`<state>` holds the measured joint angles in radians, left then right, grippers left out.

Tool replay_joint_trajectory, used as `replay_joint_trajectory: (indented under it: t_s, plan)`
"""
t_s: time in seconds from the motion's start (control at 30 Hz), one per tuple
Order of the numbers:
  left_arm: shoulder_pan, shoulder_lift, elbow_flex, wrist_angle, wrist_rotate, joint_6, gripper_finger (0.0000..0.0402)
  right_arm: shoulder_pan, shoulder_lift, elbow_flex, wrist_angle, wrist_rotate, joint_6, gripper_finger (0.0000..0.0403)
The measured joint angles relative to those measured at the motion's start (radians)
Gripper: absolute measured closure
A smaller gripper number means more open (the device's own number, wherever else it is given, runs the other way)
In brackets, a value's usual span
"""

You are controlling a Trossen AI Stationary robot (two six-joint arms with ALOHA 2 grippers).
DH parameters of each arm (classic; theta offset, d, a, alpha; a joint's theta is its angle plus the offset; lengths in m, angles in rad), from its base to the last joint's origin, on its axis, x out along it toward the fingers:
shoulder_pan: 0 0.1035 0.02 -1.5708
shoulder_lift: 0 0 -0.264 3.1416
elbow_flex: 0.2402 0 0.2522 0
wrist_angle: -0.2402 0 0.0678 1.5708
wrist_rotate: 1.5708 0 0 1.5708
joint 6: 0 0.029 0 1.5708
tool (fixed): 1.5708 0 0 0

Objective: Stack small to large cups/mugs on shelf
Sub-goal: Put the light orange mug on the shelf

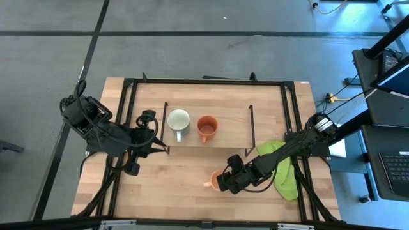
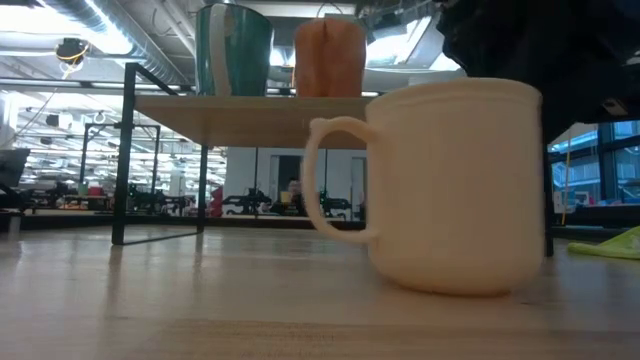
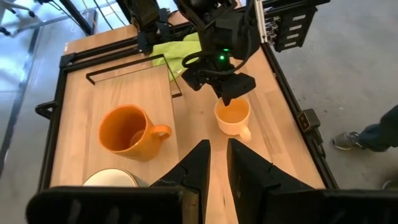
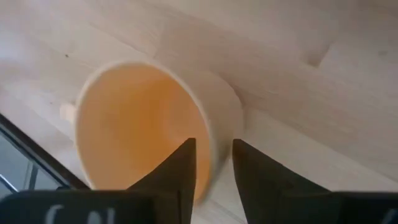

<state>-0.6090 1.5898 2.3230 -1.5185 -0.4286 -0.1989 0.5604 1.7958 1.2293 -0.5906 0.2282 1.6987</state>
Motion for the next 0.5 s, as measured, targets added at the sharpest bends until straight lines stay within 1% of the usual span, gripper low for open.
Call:
replay_joint_trajectory:
  t_s: [0.23, 0.33, 0.5]
  plan:
    - [0.000, 0.000, 0.000, 0.000, -0.009, 0.000, 0.0353, 0.000, 0.000, 0.000, -0.014, 0.006, -0.001, 0.0320]
    - [0.000, 0.000, 0.000, 0.000, -0.030, 0.001, 0.0353, 0.000, 0.000, 0.000, -0.035, 0.006, -0.002, 0.0343]
    - [0.000, 0.000, 0.000, 0.000, -0.033, 0.001, 0.0353, 0.000, 0.001, 0.000, -0.035, 0.014, -0.028, 0.0390]
